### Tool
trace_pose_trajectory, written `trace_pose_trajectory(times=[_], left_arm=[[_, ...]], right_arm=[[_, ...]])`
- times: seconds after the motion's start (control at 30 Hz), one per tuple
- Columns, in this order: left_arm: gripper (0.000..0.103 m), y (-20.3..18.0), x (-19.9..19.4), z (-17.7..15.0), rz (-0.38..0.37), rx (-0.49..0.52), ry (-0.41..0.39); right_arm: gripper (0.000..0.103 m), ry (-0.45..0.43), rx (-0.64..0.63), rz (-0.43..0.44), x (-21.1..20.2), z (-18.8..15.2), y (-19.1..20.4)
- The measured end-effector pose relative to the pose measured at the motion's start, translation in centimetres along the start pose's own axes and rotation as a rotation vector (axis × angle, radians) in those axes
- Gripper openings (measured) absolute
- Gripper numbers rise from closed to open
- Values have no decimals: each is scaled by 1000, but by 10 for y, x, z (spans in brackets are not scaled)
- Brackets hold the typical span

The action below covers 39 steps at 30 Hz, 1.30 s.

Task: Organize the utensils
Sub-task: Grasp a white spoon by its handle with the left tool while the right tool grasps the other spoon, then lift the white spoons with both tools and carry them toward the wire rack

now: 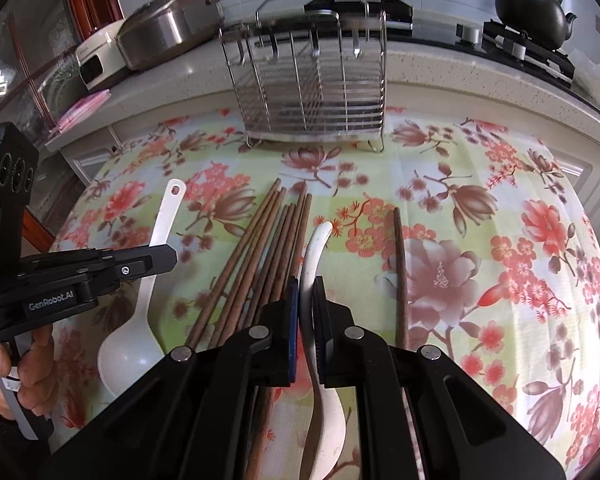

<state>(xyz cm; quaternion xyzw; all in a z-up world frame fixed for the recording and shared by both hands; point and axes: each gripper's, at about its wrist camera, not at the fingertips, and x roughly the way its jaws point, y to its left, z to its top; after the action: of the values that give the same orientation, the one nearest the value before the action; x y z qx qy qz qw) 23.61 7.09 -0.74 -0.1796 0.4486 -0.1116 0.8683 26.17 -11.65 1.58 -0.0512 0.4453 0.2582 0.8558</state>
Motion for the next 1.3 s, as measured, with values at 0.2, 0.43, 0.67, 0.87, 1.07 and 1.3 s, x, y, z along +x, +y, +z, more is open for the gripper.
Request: trace_pose_trajectory(times=[0.2, 0.43, 0.67, 0.87, 1.07, 1.3], left_arm=[[5, -9, -29, -4, 28, 33, -47], [4, -27, -59, -8, 59, 77, -104], [4, -43, -76, -10, 70, 106, -141], [4, -53, -84, -10, 69, 121, -159], [4, -54, -84, -10, 68, 121, -160], [4, -48, -83, -11, 70, 111, -158]], right_arm=[[10, -41, 12, 42, -27, -4, -3], [10, -88, 11, 54, -54, -8, -6], [10, -110, 23, 63, -75, -15, -12], [9, -116, 19, 24, -78, -18, -19], [59, -5, -77, 15, -50, -17, -12], [45, 116, -235, -62, -8, -17, 1]])
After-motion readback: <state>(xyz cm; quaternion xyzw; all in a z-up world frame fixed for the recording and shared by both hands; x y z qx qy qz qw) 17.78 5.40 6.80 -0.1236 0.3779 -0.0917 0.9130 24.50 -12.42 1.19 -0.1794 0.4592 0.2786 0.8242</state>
